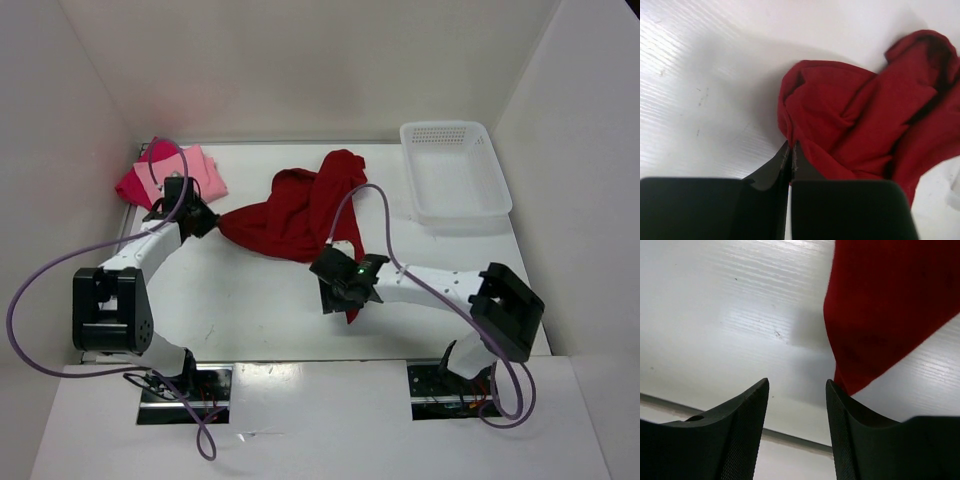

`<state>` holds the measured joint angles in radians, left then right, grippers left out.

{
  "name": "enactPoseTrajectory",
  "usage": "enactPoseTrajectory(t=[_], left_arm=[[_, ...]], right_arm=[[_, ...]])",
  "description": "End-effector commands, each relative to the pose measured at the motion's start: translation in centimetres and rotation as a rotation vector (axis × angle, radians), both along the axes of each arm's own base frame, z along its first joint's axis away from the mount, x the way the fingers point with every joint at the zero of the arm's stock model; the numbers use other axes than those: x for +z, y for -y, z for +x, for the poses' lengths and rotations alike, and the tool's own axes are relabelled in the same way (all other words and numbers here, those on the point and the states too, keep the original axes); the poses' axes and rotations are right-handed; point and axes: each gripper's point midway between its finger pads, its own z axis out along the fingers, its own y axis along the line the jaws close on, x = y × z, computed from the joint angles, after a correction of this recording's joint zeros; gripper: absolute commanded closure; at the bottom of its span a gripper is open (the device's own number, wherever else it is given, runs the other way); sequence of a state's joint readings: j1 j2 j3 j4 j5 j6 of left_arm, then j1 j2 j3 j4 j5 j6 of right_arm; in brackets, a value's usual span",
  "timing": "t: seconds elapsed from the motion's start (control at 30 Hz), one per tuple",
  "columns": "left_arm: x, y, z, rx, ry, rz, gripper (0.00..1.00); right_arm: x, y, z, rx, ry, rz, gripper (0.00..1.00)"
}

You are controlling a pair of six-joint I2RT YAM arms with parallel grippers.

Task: Fold and stack the t-shirts
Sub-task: Flatten out the tshirt

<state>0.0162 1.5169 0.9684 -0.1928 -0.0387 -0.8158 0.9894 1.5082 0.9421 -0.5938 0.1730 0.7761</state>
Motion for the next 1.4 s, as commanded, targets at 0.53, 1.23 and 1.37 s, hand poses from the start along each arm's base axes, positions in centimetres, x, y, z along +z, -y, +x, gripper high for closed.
enactPoseTrajectory(t=[0.53, 1.23, 1.37], left_arm=[[1.7, 2.8, -1.5, -0.132, 0.045, -0.098, 1.00], [26.5, 0.2, 4.8, -0.144, 0.536, -0.274, 1.00], [34.9, -2.3, 3.1, -0.143, 0.721, -0.303, 1.00]], right_arm=[[-3.0, 3.6, 4.0, -0.096, 0.162, -0.397, 0.56], [37.0, 6.9, 14.3, -0.147, 0.600, 0.689, 1.00], [44.7, 9.2, 13.4, -0.159, 0.756, 0.729, 1.00]])
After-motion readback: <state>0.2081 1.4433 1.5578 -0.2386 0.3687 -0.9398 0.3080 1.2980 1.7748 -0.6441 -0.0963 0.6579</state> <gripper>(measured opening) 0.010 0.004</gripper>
